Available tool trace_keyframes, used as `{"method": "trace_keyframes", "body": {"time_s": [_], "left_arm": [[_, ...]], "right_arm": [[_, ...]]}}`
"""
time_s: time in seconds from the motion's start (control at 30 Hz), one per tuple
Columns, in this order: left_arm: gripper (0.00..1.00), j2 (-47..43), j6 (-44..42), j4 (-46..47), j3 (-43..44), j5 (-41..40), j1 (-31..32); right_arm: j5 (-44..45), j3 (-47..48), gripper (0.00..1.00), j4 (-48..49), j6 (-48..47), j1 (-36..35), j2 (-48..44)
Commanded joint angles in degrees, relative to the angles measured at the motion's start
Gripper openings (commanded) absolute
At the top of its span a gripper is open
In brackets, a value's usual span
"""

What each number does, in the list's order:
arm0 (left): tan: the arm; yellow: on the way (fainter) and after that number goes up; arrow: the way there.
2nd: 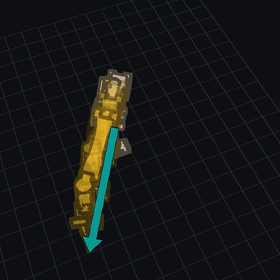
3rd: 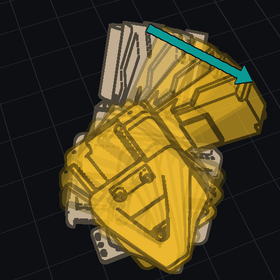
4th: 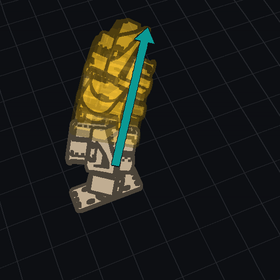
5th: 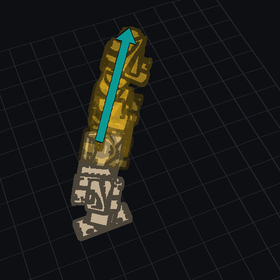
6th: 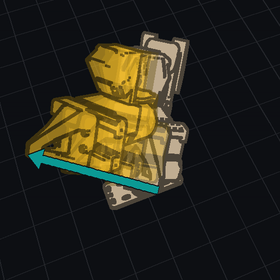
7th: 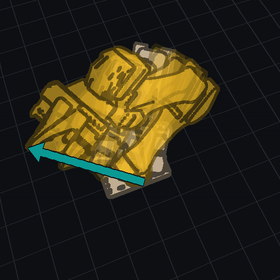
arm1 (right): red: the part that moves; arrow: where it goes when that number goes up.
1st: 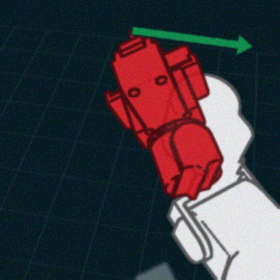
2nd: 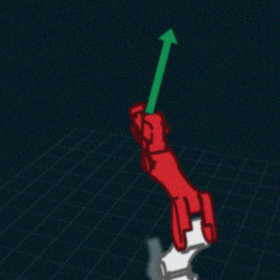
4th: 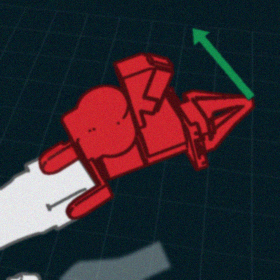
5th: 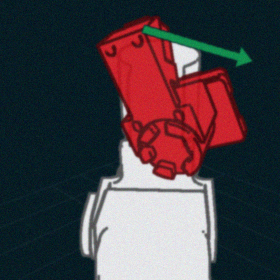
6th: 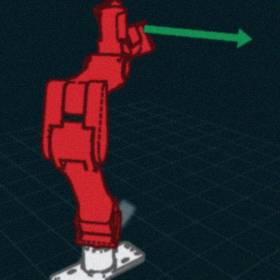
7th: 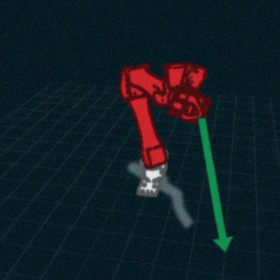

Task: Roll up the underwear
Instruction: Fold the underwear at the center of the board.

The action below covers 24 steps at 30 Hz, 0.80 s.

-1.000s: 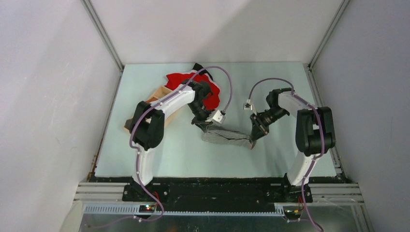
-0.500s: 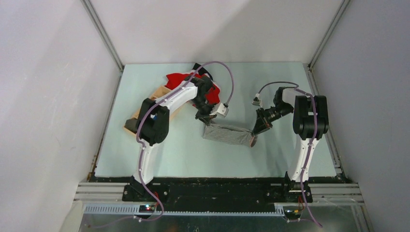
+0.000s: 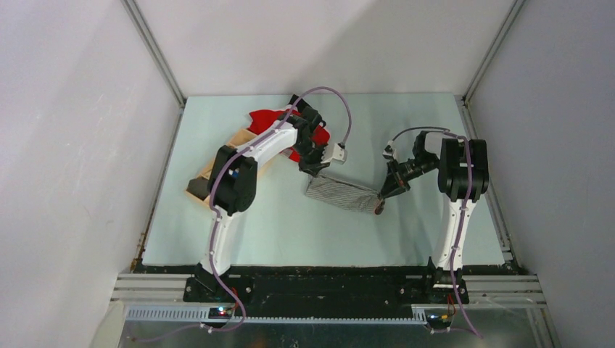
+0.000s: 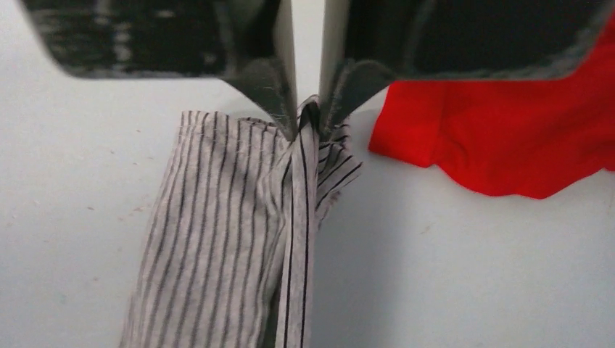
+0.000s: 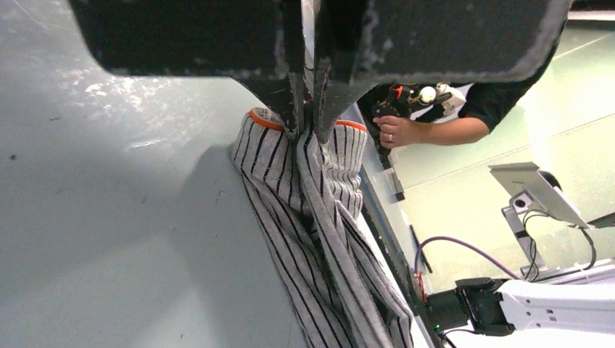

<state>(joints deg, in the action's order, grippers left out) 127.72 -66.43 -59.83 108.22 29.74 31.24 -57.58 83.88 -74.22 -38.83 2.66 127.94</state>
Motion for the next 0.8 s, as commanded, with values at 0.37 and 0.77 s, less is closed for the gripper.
{"method": "trace_keyframes", "body": {"time_s": [0.37,0.77], "left_arm": [[0.52,-10.18,31.07,17.11,-1.09,-5.40,-2.53],[0.58,-35.33,68.65,35.69,-33.44,-12.02,-2.59]], "right_arm": [[5.79,0.00,0.33,9.43,12.63,-0.41,-8.69],[13.29,-10.60,0.99,25.08,9.68,1.06,-39.22]]}}
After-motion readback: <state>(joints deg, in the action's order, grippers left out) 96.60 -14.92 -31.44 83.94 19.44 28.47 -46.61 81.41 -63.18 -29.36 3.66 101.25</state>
